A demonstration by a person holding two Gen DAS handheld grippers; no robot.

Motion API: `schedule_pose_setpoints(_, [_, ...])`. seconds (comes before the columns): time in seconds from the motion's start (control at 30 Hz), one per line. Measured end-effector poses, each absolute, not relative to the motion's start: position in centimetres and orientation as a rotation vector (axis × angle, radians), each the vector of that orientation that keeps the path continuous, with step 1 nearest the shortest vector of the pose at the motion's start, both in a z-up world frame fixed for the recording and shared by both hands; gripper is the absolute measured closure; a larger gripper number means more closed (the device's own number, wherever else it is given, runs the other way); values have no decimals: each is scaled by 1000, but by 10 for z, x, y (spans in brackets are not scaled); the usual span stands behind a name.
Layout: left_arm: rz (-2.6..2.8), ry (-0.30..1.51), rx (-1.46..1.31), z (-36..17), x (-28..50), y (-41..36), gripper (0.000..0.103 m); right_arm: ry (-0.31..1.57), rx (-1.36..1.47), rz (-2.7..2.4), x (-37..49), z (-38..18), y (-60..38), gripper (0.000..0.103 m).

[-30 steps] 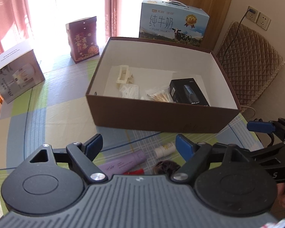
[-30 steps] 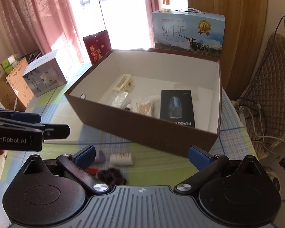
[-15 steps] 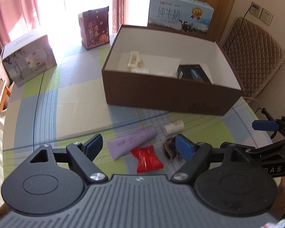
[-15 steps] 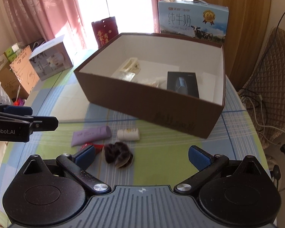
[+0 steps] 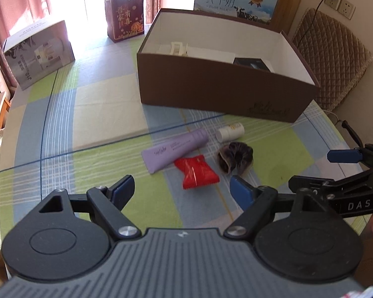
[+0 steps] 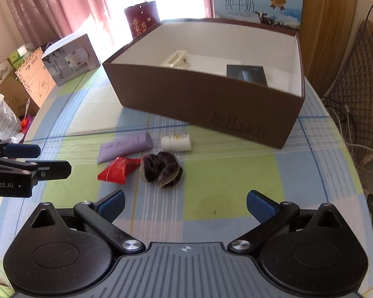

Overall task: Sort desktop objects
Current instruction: 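Withdraw both tools from the box toward the remaining items on the table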

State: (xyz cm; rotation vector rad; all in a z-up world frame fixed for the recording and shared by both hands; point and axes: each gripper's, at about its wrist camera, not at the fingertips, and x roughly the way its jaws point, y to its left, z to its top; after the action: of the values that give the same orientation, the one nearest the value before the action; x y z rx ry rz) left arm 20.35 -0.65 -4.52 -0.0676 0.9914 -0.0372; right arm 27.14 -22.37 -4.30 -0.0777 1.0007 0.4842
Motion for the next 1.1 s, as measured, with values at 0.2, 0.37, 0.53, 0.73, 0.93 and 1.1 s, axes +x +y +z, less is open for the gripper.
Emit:
schedule_pose_setpoints(0.2, [-41,1011,-75,-55,199,-6,23,1038,-74,489,267,-55,-222,2])
schedule_pose_setpoints(0.37, [-37,1018,-81,-60,198,-5,23,1045,-67,486,266,-62,-221,2])
schedule_pose_setpoints(0.53, [-34,1013,-76,-65,200,-5,24,1030,-44,482,268,-67,-220,2])
schedule_pose_setpoints(0.73, [-47,1008,-73,-73,211,-10,27,986,-55,487,273,-70,-216,3])
schedule_pose_setpoints(0.93, [-57,1014,-61,-82,226,-13,30,974,-72,505,282,-76,-211,24])
schedule_pose_setpoints(1.1, [-76,1035,-59,-94,240,-15,39,974,-85,526,292,-82,-204,38])
